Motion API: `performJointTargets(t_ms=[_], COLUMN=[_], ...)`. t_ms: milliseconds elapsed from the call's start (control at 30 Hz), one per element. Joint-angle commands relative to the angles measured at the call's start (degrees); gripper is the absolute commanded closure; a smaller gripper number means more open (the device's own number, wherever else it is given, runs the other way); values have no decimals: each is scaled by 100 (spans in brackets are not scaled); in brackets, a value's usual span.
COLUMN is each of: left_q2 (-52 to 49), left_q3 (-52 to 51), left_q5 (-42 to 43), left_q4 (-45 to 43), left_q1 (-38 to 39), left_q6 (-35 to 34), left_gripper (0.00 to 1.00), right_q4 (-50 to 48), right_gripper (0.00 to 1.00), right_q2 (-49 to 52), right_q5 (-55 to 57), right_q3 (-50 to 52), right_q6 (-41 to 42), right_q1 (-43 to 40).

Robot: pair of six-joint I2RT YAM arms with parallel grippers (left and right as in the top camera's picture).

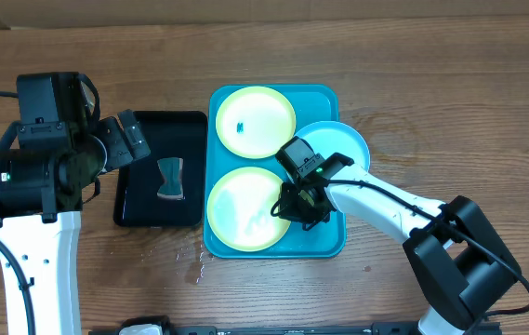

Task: Clean dirty plates on tray and stack at the side
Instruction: 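Grasp the scrubbed yellow plate rim with the right gripper and lift it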

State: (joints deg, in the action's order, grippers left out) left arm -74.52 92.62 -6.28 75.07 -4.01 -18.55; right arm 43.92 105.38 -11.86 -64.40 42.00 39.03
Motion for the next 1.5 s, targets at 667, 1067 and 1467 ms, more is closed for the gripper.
performJointTargets(t_ms=[667,1067,1467], left_q2=[28,28,28], left_q3=[87,87,87], left_q5=[-74,-74,-74], left_q4=[-9,-7,-7], left_q1=[-20,-20,-20], left_q6=[-98,-98,-98], left_gripper=[0,0,0], right_q4=[1351,754,-1246], right_gripper=[96,96,96], right_q2=[-643,-831,-448], right_q5=[83,-48,599], right_q3=[-1106,-1117,-1117], right_q6=[-168,181,911], right_q1=[11,44,422])
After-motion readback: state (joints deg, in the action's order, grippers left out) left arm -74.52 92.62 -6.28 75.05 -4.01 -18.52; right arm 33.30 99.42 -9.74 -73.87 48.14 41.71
